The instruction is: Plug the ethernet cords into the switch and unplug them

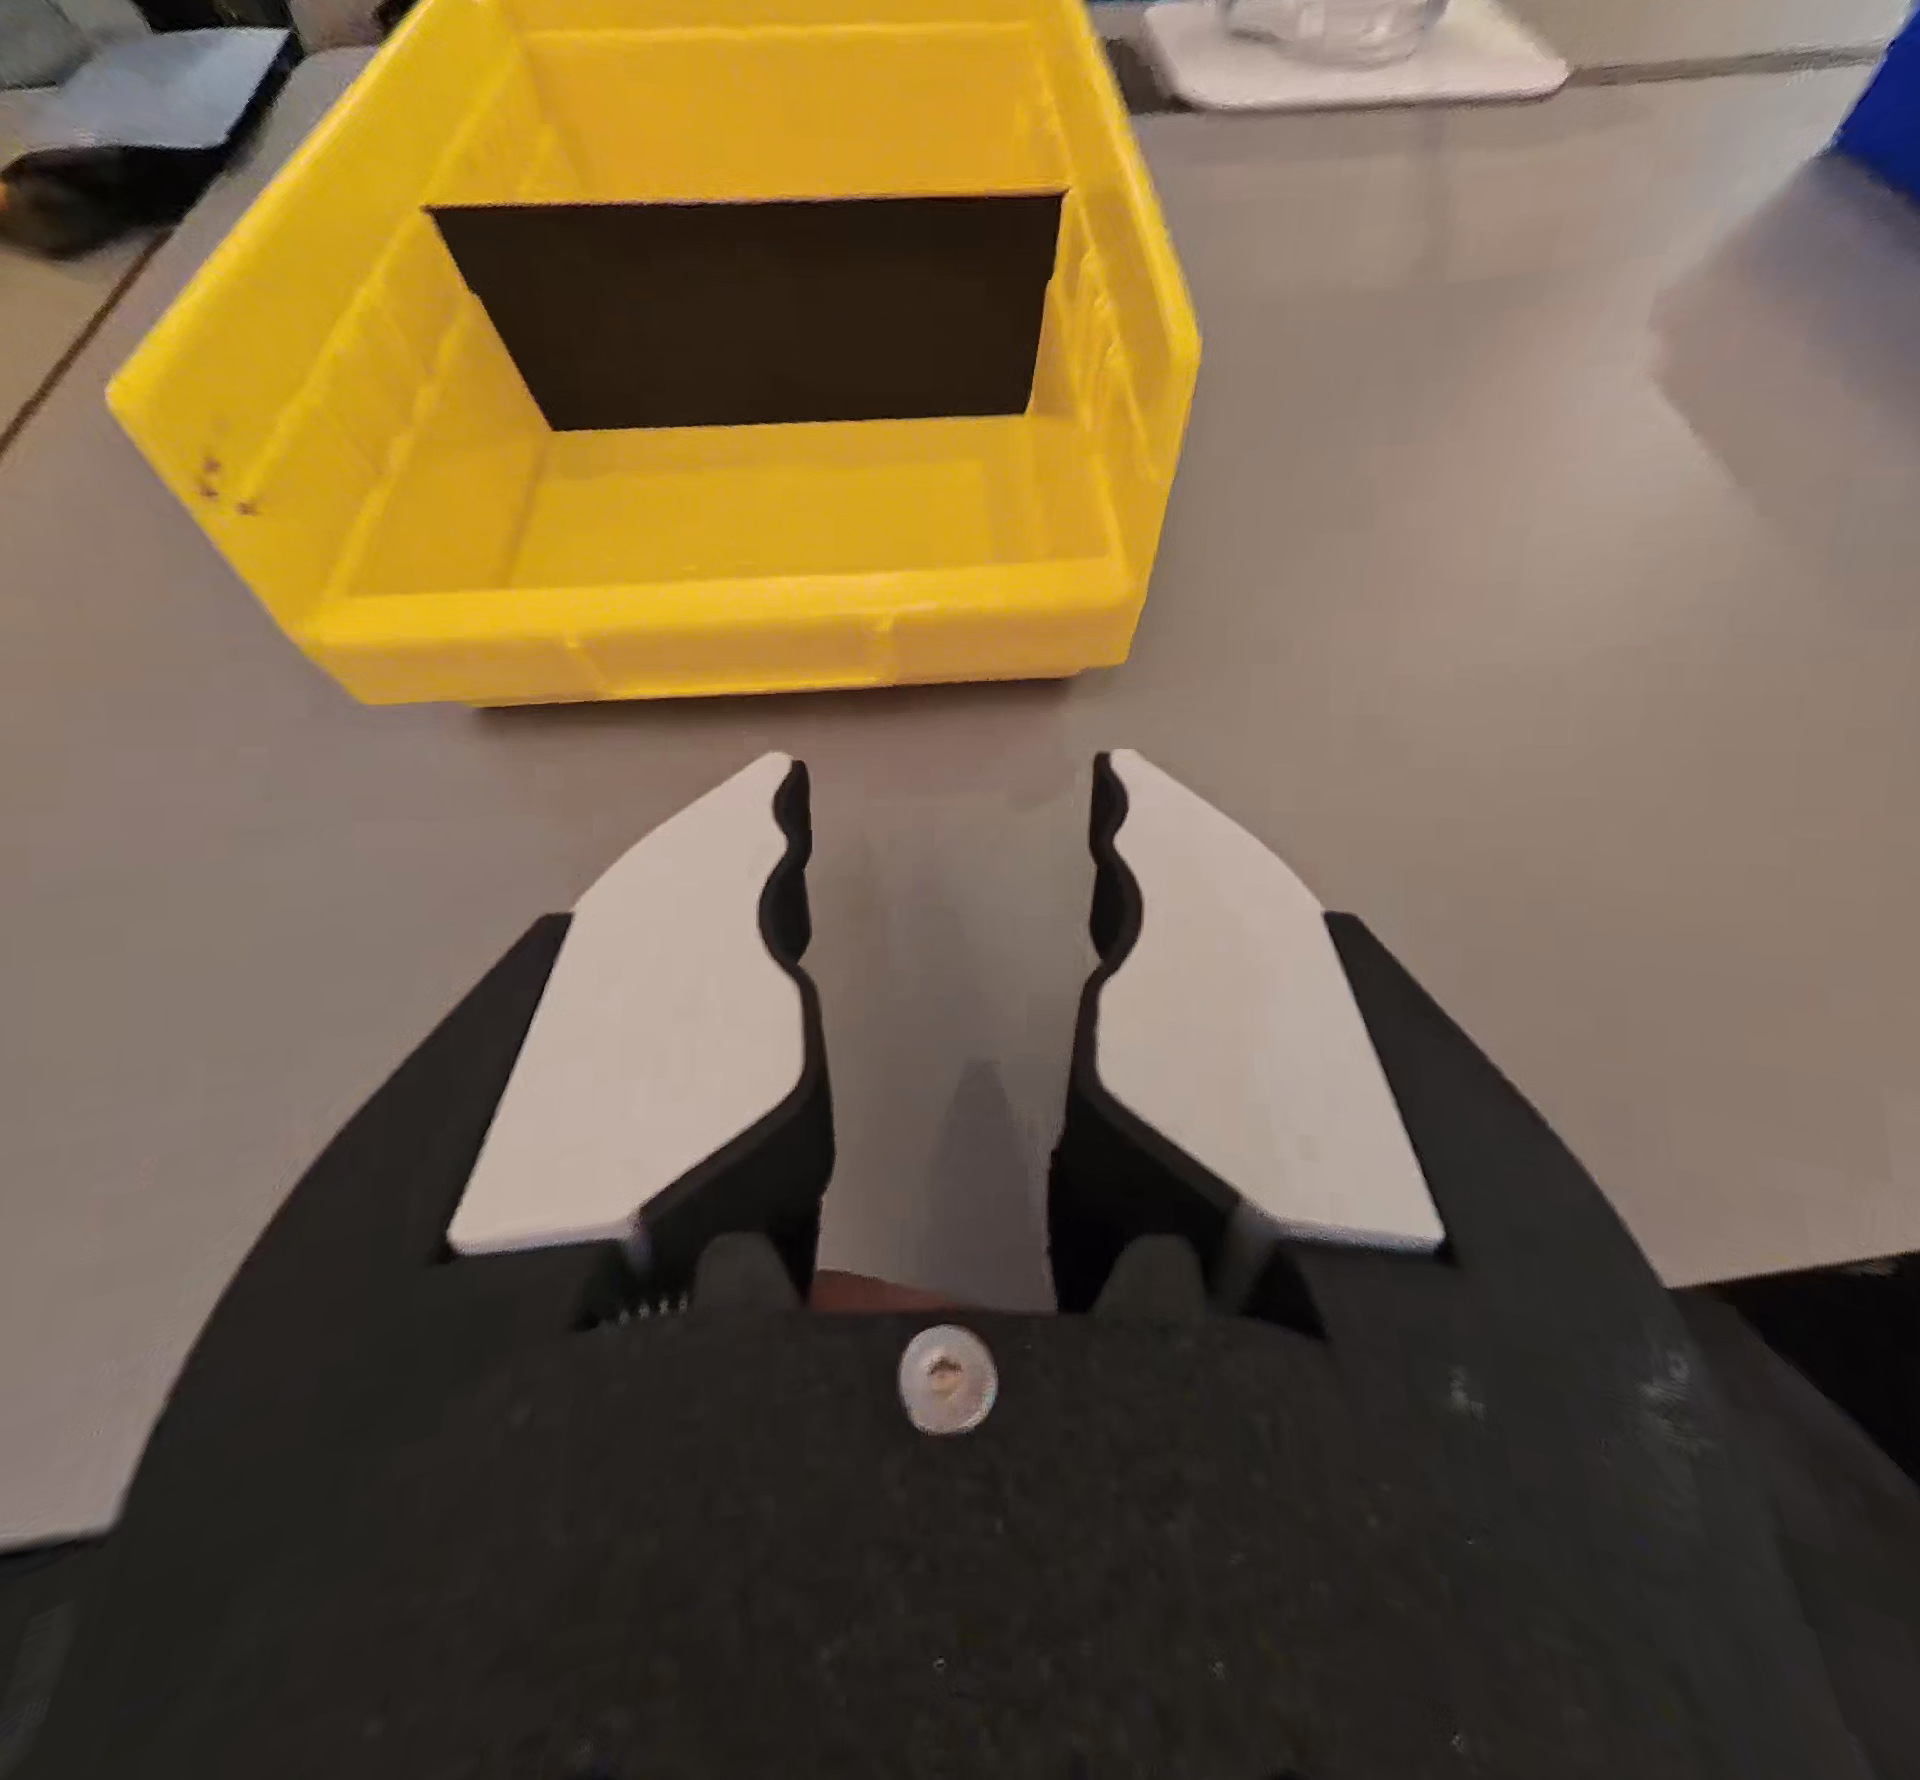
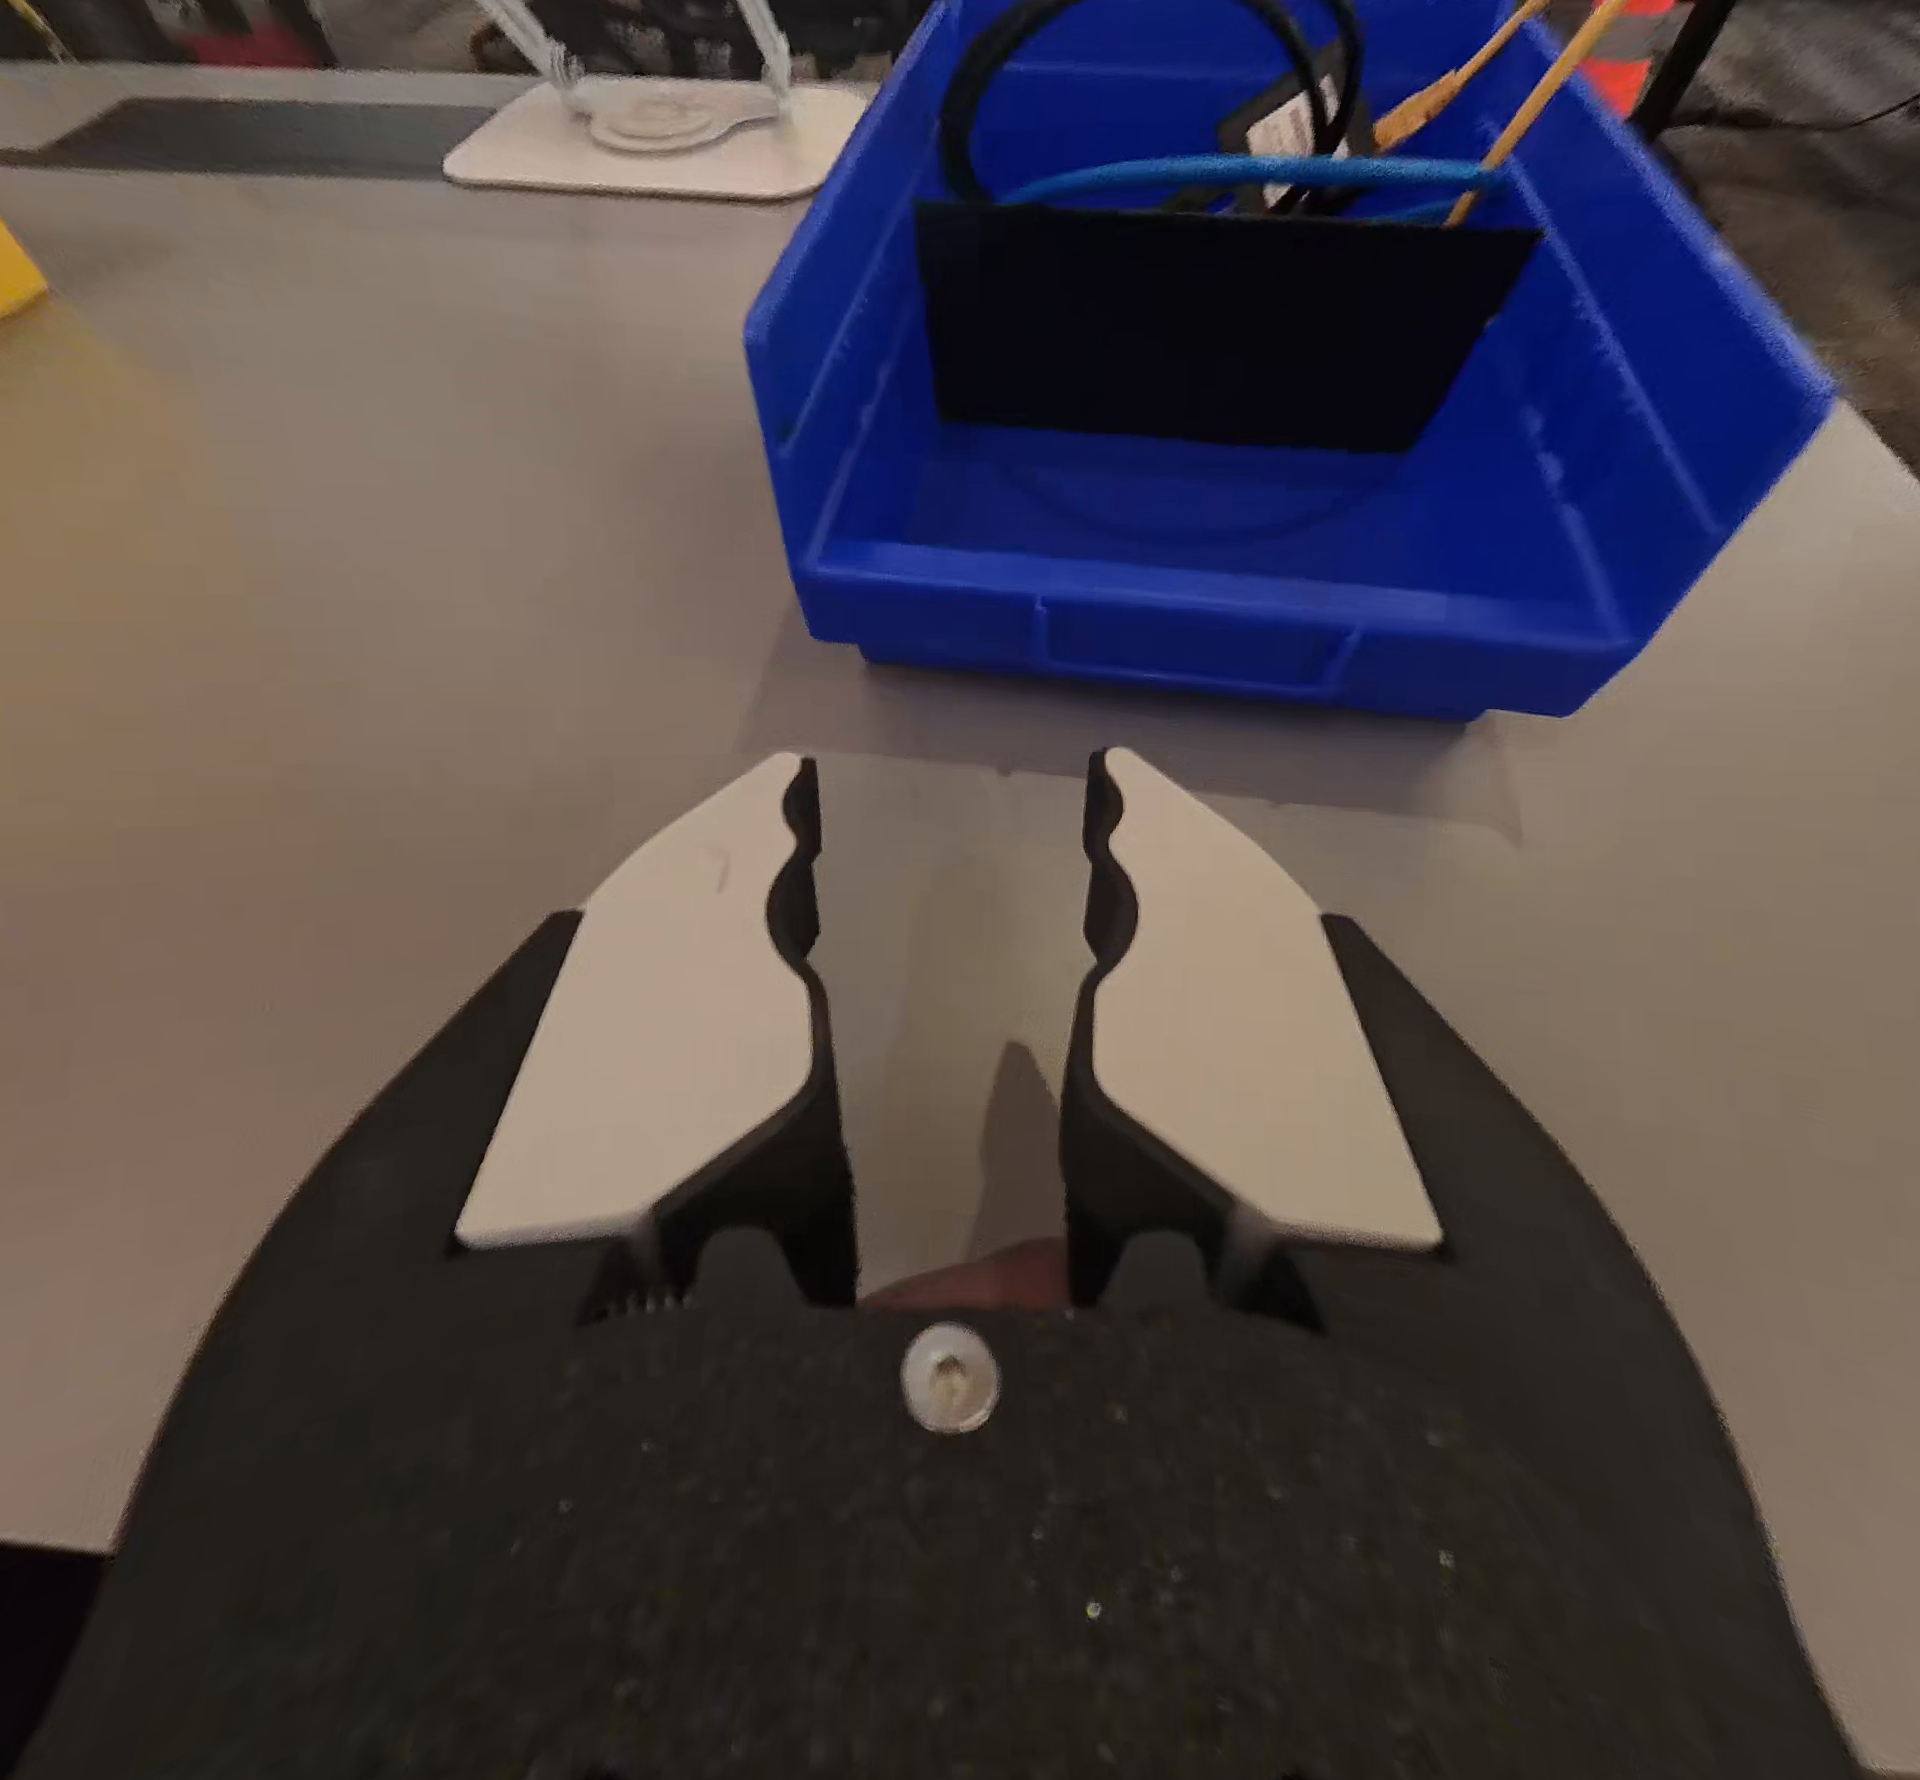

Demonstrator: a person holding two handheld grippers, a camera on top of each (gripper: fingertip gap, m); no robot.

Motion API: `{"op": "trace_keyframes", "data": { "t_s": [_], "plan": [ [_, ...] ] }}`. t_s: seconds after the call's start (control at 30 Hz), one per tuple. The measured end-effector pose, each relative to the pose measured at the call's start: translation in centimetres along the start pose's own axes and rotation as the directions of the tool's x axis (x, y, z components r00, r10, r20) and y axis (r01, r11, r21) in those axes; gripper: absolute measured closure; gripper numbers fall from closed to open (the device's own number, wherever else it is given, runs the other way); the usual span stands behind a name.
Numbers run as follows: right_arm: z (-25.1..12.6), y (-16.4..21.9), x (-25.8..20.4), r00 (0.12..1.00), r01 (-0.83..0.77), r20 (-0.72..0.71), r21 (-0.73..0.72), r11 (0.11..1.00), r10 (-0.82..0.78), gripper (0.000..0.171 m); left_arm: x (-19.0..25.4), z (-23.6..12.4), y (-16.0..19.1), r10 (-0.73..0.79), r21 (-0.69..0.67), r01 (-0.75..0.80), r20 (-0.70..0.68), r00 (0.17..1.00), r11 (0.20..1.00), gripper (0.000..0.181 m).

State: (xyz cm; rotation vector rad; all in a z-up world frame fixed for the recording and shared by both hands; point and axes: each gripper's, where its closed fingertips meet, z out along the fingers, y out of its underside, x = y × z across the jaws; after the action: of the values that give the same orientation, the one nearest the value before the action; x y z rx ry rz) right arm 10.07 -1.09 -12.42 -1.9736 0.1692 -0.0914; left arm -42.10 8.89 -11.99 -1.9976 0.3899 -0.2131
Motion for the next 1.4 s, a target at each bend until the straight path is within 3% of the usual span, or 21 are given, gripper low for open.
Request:
{"op": "trace_keyframes", "data": {
  "t_s": [0.1,0.23,0.4,0.9,1.0,1.13,1.23,1.33,1.4],
  "plan": [
    [-0.2,-0.8,-0.2,0.997,-0.069,0.023,0.050,0.996,0.067,0.124,1.4,0.6,0.1,-0.011,-0.001,0.011,-0.060,0.998,1.000,0.131],
    [0.3,0.4,0.5,1.000,-0.012,-0.010,0.000,1.000,0.012,0.119,2.4,0.8,0.4,0.030,-0.017,-0.031,-0.059,0.998,0.999,0.132],
    [1.0,1.3,1.6,0.996,-0.092,-0.008,-0.041,0.995,0.092,0.120,2.6,0.1,0.5,0.055,-0.008,-0.056,-0.041,0.998,0.998,0.132],
    [1.6,0.6,2.3,0.999,-0.020,-0.033,-0.020,1.000,0.019,0.119,4.0,-0.2,2.3,0.168,-0.067,-0.171,-0.040,0.985,0.983,0.134],
    [1.6,0.2,1.9,1.000,-0.012,-0.028,0.000,1.000,0.012,0.119,4.7,-0.1,3.1,0.174,-0.094,-0.180,-0.069,0.982,0.979,0.123],
    [3.3,-1.2,-0.6,0.999,-0.008,0.034,0.013,1.000,0.008,0.105,5.0,0.2,4.7,0.203,-0.180,-0.211,-0.058,0.977,0.961,0.115],
    [5.8,-3.0,-2.0,0.997,0.071,0.007,0.052,0.996,-0.072,0.102,5.7,-0.2,4.4,0.227,-0.152,-0.234,-0.062,0.972,0.960,0.117],
    [8.7,-2.7,-2.6,0.995,0.093,-0.030,-0.001,0.996,-0.093,0.099,6.7,-0.6,4.2,0.237,-0.127,-0.246,-0.086,0.968,0.961,0.117],
    [9.7,-2.2,-4.2,0.994,0.106,0.033,-0.029,0.994,-0.105,0.099,7.8,-0.8,4.2,0.257,-0.116,-0.270,-0.110,0.960,0.956,0.116]
  ]
}}
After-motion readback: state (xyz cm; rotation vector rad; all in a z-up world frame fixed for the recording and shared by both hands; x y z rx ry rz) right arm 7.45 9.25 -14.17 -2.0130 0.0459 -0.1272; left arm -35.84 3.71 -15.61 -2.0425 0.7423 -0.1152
